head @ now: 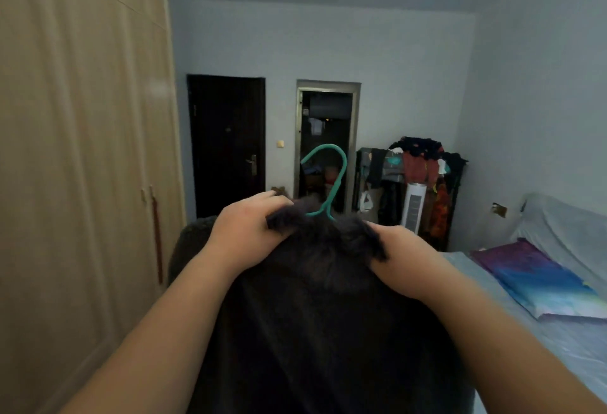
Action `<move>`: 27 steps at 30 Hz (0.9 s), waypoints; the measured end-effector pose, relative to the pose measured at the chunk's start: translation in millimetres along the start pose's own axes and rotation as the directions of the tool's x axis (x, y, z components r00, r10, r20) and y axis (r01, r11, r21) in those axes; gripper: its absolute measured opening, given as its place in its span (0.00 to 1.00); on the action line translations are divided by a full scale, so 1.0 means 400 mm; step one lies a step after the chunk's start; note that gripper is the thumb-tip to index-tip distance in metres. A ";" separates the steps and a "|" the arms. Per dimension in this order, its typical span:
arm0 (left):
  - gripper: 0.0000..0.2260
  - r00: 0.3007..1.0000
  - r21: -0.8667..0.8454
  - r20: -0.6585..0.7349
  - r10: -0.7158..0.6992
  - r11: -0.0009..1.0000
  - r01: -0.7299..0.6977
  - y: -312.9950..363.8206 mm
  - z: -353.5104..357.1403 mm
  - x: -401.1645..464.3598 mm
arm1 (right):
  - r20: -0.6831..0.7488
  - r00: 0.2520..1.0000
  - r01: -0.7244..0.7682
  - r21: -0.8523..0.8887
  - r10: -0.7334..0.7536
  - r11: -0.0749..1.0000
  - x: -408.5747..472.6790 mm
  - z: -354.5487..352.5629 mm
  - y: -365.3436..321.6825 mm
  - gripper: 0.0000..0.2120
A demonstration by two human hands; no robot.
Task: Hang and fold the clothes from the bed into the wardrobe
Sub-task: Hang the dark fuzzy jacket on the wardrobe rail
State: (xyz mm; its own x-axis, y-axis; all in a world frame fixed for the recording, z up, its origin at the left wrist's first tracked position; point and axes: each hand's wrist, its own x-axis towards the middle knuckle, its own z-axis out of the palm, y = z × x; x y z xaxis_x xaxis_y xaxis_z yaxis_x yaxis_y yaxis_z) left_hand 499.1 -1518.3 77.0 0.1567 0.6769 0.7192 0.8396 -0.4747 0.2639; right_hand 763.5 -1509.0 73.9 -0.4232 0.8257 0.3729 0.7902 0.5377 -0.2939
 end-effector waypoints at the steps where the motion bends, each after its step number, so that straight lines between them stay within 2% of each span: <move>1: 0.10 1.000 0.000 0.017 0.008 1.000 -0.008 0.016 -0.025 -0.016 | 0.002 1.000 0.024 0.019 -0.024 1.000 -0.014 -0.001 -0.017 0.14; 4: 0.12 0.999 0.059 0.054 0.002 0.998 -0.005 0.053 -0.087 -0.082 | 0.041 0.997 0.067 0.064 -0.070 0.996 -0.050 0.005 -0.066 0.16; 7: 0.12 0.999 0.192 0.000 -0.037 0.981 0.036 0.051 -0.159 -0.174 | 0.099 0.987 0.110 0.131 -0.124 0.985 -0.088 0.017 -0.114 0.20; 13: 0.12 0.987 0.241 -0.041 -0.158 0.957 0.163 0.042 -0.346 -0.356 | 0.178 0.936 0.237 0.315 -0.303 0.919 -0.105 0.070 -0.272 0.07; 17: 0.13 0.966 0.277 -0.113 -0.231 0.927 0.254 0.025 -0.494 -0.477 | 0.202 0.878 0.340 0.376 -0.434 0.862 -0.101 0.110 -0.447 0.15; 20: 0.14 0.944 0.299 -0.156 -0.291 0.897 0.326 0.010 -0.608 -0.568 | 0.182 0.827 0.442 0.374 -0.532 0.815 -0.095 0.136 -0.592 0.17; 23: 0.13 0.923 0.370 -0.183 -0.338 0.847 0.383 -0.006 -0.736 -0.657 | 0.103 0.790 0.526 0.392 -0.604 0.755 -0.104 0.168 -0.738 0.21; 27: 0.14 0.893 0.462 -0.285 -0.348 0.767 0.446 -0.040 -0.944 -0.783 | 0.009 0.737 0.607 0.431 -0.675 0.668 -0.110 0.204 -0.954 0.23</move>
State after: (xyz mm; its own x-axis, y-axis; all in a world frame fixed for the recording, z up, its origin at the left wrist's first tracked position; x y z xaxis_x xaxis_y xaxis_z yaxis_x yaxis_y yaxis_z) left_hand 240.3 -1935.1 90.1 -0.3006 0.6098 0.7333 0.9537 0.1978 0.2265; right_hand 444.3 -1736.5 97.8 -0.8498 0.2471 0.4656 0.0799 0.9335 -0.3497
